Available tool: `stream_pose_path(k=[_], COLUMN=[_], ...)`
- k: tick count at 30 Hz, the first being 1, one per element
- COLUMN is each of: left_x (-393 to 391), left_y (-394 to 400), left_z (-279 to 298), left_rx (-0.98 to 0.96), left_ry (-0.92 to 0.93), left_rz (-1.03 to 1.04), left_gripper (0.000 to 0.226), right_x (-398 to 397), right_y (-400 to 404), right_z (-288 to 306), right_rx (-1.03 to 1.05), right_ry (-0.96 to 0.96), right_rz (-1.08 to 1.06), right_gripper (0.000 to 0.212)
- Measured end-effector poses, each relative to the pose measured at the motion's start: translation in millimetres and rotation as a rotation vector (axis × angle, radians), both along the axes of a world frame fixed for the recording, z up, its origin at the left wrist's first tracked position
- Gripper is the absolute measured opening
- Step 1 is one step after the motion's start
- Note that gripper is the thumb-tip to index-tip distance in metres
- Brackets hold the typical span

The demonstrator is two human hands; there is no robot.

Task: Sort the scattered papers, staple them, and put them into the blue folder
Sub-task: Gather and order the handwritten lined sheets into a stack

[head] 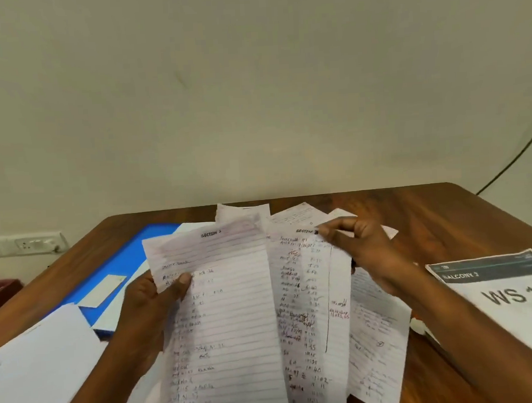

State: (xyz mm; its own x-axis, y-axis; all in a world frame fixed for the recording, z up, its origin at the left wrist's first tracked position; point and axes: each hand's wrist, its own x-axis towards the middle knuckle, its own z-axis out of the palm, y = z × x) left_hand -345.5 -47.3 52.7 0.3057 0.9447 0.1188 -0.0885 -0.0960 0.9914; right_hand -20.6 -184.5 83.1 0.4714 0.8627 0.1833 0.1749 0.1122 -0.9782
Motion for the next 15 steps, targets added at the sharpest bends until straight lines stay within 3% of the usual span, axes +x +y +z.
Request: stream_pose_path(k=[5, 9, 15], left_x=[22, 37, 39], left_y=[-13, -19, -17], left_z=[-16, -27, -33], left_rx=[-0.011, -0.042, -0.084], left_ry=[0.089, 0.102, 0.103], left_rz=[-0.031, -0.082, -0.088], left_gripper=[0.044, 0.024, 0.026], right_x=[-2, -1, 0], right_y=[2, 3, 7], right_z=[-31, -39, -44], right_rx=[-0.013, -0.039, -0.051], right_ry=[0.042, 0.127, 0.258], right_rz=[0.069, 0.088, 0.085], right_gripper=[0.023, 0.024, 0.029])
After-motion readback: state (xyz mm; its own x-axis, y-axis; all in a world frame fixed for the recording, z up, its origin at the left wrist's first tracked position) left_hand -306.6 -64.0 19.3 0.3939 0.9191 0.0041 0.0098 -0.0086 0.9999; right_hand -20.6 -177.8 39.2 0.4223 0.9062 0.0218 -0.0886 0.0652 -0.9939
